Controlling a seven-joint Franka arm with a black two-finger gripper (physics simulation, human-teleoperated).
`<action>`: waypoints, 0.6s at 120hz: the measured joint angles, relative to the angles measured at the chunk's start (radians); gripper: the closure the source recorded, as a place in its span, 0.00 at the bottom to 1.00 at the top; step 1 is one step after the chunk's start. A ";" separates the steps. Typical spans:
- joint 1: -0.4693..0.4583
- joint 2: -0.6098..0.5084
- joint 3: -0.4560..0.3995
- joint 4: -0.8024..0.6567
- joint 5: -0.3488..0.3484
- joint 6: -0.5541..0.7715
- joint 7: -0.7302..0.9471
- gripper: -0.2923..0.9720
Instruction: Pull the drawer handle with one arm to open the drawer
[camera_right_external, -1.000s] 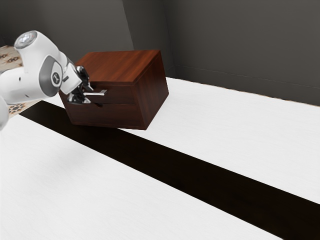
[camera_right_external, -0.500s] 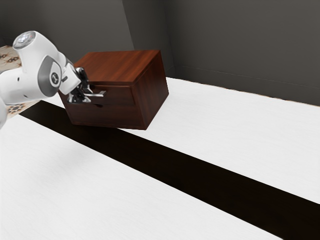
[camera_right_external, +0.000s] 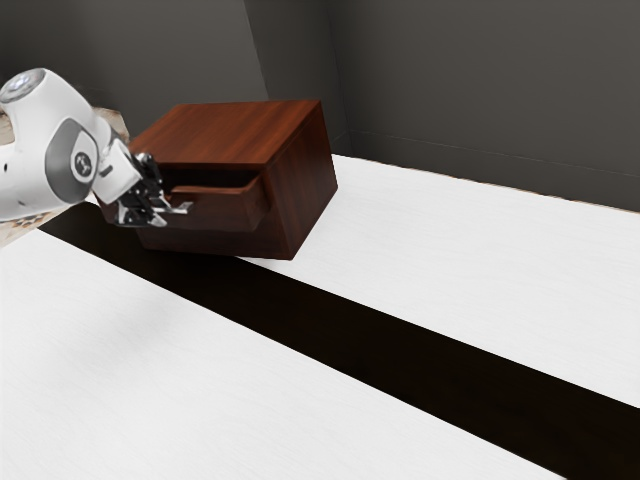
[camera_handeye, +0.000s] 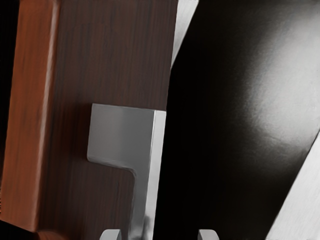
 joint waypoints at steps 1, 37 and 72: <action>0.000 -0.003 0.000 -0.003 0.000 0.000 0.000 0.67; -0.002 -0.093 -0.001 -0.109 0.002 -0.004 0.003 0.68; -0.005 -0.172 0.006 -0.200 0.029 -0.002 0.004 0.69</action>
